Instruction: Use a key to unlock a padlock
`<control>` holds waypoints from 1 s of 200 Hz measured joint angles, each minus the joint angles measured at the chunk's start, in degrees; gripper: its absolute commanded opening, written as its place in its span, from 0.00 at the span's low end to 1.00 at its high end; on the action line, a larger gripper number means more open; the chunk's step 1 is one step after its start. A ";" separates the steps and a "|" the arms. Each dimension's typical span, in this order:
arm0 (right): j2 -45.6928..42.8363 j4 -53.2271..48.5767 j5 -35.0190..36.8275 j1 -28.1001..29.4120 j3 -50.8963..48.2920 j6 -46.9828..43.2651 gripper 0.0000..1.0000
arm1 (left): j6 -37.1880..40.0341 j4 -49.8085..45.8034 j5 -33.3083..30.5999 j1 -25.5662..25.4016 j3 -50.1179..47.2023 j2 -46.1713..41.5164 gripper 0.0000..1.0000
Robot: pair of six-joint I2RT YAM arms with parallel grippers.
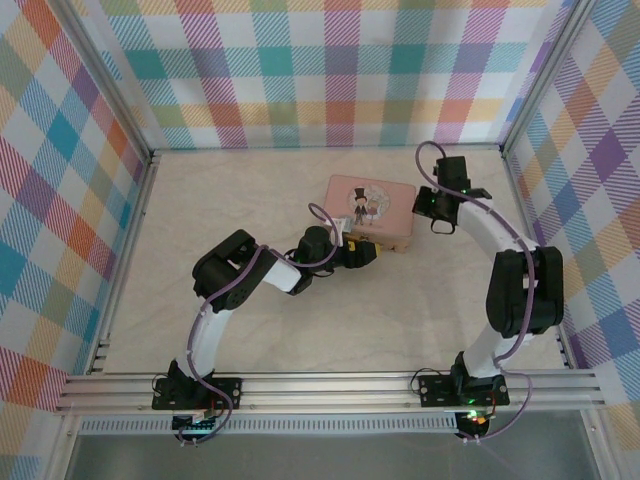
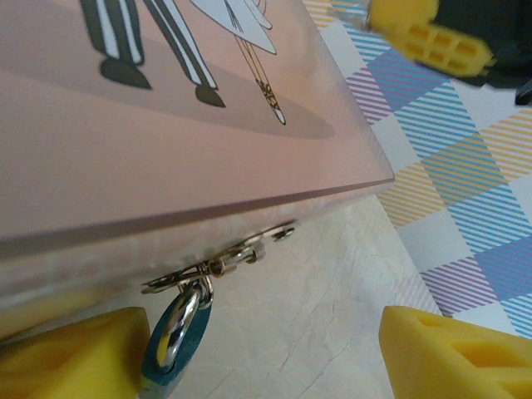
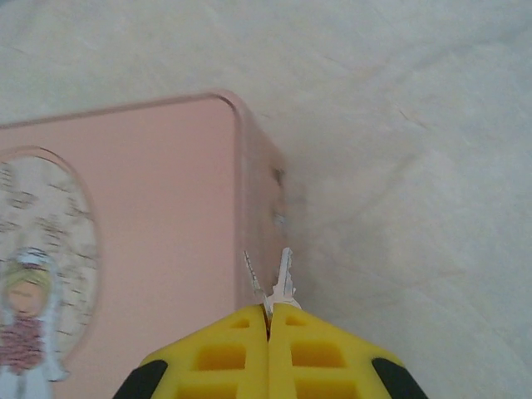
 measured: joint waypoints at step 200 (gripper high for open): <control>4.22 5.53 -3.26 5.18 -3.98 1.66 0.00 | -1.97 3.06 1.22 5.38 -4.02 -1.20 0.65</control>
